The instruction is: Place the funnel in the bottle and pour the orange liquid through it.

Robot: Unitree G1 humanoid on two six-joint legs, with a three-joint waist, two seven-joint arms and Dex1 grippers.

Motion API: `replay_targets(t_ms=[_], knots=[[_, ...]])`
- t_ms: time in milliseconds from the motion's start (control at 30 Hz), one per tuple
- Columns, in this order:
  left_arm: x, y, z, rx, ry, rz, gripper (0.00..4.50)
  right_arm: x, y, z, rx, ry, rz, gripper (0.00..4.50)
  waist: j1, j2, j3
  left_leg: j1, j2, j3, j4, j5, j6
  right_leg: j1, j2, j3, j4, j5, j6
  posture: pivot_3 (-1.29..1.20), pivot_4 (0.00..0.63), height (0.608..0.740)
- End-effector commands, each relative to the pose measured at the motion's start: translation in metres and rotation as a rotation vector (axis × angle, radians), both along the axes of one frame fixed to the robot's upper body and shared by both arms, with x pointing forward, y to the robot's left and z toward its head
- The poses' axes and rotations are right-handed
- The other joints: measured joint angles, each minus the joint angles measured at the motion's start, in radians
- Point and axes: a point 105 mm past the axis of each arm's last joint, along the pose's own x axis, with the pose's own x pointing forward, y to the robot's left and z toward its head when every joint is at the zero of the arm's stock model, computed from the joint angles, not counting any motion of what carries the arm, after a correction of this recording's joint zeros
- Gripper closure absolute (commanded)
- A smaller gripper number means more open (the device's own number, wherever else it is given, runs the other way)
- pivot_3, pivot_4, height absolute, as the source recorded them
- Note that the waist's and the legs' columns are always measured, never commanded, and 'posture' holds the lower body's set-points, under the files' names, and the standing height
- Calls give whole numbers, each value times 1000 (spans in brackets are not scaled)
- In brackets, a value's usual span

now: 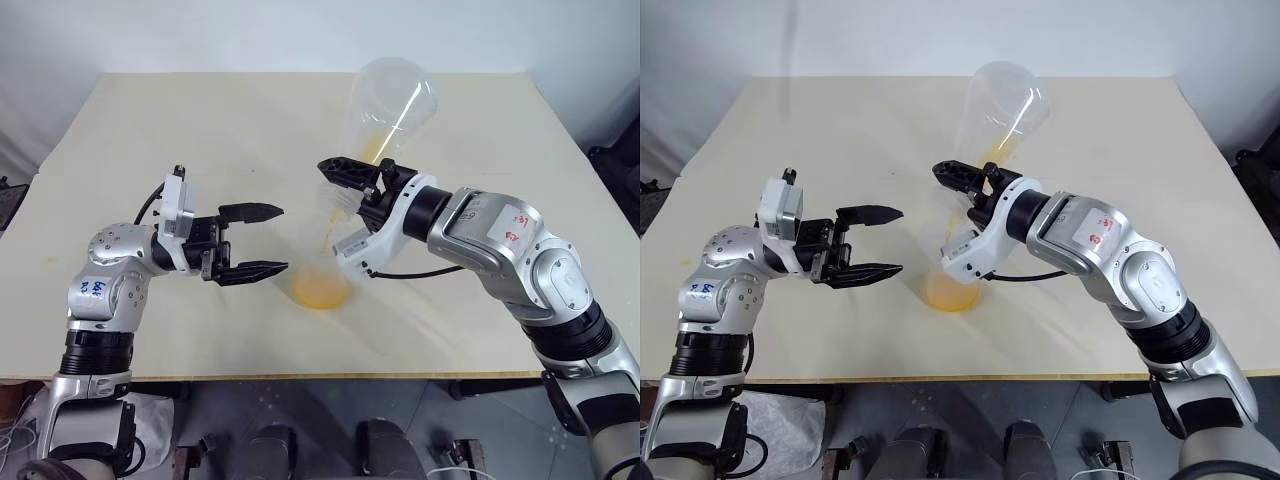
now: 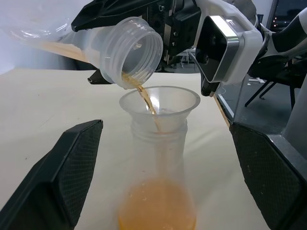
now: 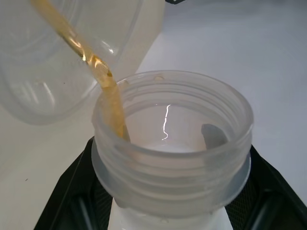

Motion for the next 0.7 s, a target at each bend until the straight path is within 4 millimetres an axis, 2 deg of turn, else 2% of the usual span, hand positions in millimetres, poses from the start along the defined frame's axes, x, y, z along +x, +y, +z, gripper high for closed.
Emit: replay_targets(t_ms=[33,700], knots=[[0,-1,7,5,-38,-3,0,-7,-2,17,27,-73,14,2018,0,0,0,0,0,0,0,0,0,0,0,0,0,0,0,0,150,740],[1,-1,7,3,-40,-2,0,-8,-4,19,21,-97,25,2018,0,0,0,0,0,0,0,0,0,0,0,0,0,0,0,0,150,740]])
